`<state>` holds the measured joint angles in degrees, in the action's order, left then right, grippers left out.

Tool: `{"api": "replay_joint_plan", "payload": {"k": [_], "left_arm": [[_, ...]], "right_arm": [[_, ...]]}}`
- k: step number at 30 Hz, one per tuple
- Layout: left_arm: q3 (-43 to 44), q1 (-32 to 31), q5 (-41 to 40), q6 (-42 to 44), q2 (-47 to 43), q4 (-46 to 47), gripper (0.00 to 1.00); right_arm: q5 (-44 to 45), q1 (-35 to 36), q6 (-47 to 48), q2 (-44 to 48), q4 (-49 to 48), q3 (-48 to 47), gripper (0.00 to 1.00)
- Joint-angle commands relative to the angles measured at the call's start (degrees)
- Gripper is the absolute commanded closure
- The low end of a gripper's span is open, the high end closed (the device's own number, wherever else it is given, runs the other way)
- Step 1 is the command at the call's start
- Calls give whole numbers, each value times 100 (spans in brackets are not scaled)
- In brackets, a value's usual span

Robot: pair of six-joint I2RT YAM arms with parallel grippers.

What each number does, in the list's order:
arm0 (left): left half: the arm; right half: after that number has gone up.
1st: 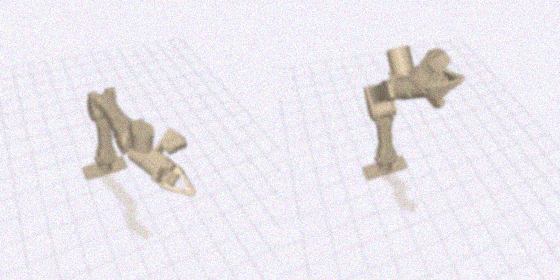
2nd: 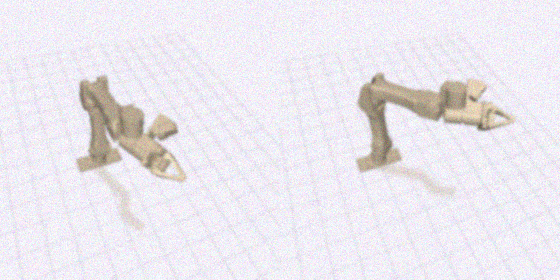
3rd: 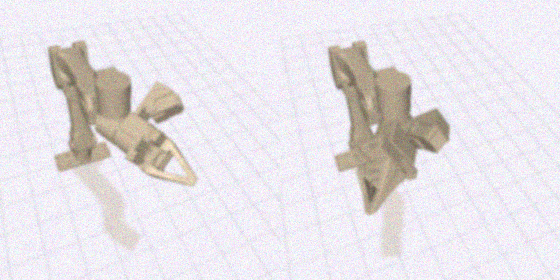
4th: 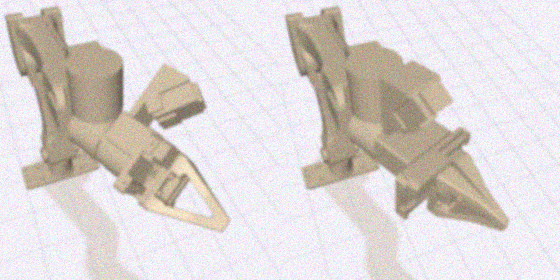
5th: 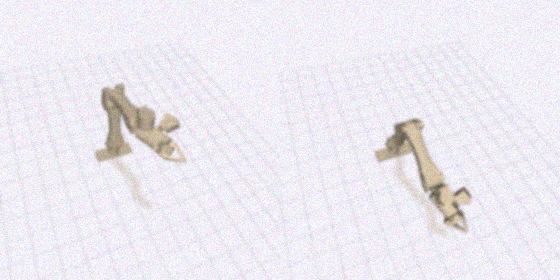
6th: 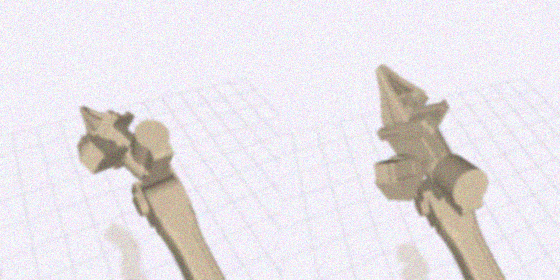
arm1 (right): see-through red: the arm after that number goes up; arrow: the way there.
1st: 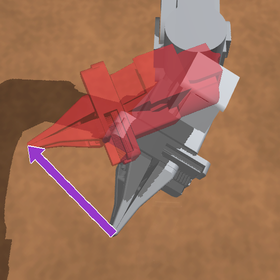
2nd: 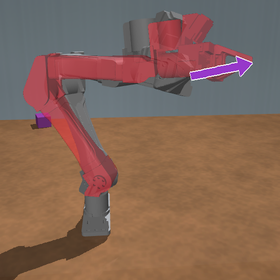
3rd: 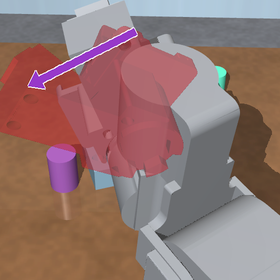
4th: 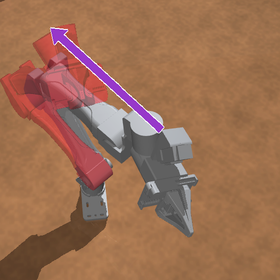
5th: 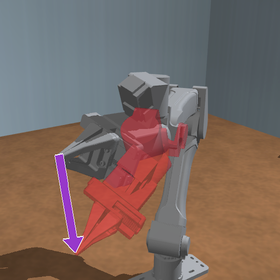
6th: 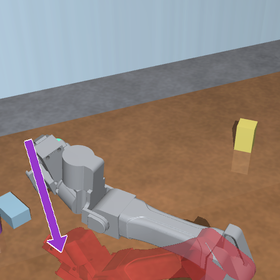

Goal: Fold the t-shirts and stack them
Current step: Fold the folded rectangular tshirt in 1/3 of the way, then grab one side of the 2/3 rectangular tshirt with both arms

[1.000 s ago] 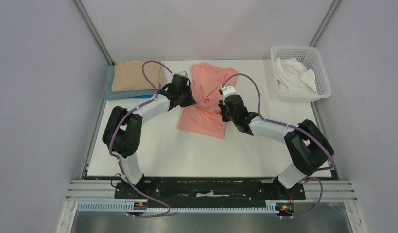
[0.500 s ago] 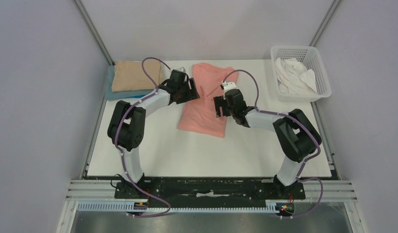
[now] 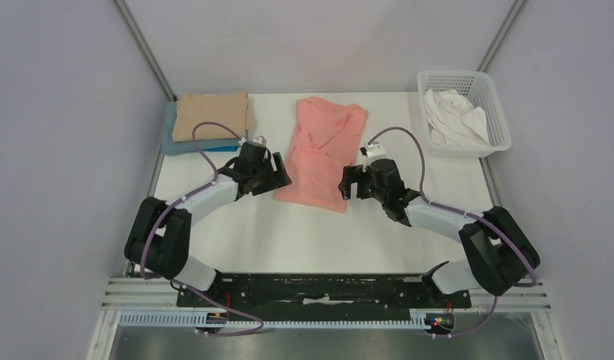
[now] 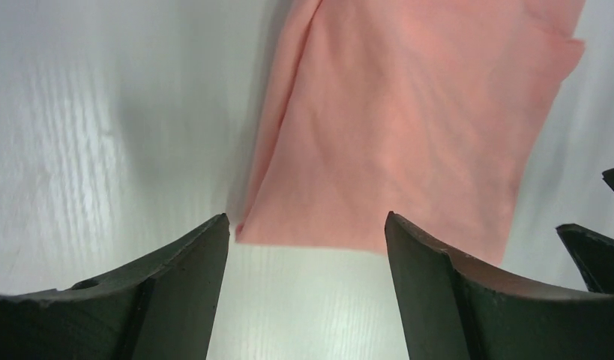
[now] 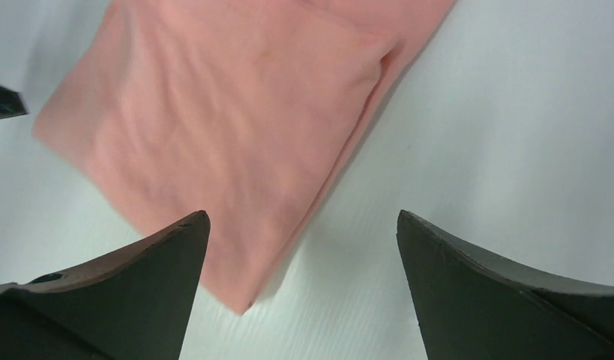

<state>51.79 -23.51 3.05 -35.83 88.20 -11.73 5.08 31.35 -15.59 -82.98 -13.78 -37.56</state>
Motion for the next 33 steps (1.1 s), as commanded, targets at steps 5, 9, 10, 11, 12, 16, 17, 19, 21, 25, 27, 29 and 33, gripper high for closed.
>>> {"api": "replay_joint_plan", "payload": {"k": [5,9,10,11,12,16,17,19,21,25,27,29,33], "left_arm": [[-1021,-3,-240,-543,-603,312,24],[-1079,34,-478,-625,-322,452,32],[-1050,62,-496,-654,-232,474,35],[-1018,95,-472,-679,-145,517,37],[-993,124,-382,-667,-80,607,40],[-940,159,-79,-662,169,776,51],[-946,157,26,-649,234,873,52],[-887,160,200,-590,420,919,59],[-805,161,407,-557,616,918,77],[-856,162,680,-595,763,999,98],[-926,159,618,-624,737,983,98],[-1004,160,591,-672,692,996,98],[-1106,161,571,-684,656,1032,98]], "right_arm": [[-1649,52,-793,754,-766,1337,2],[-1604,90,-849,690,-785,1478,2],[-1603,102,-847,650,-785,1480,2],[-1599,123,-836,628,-784,1483,2],[-1601,141,-840,595,-793,1488,2],[-1566,179,-879,495,-845,1515,5],[-1540,177,-916,471,-855,1505,7],[-1540,195,-980,385,-854,1477,13],[-1481,227,-1005,315,-857,1454,18],[-1327,330,-1003,122,-838,1362,30],[-1225,422,-1005,28,-856,1310,36],[-925,535,-977,-80,-842,1240,39],[-704,600,-923,-353,-874,1103,51]]}}
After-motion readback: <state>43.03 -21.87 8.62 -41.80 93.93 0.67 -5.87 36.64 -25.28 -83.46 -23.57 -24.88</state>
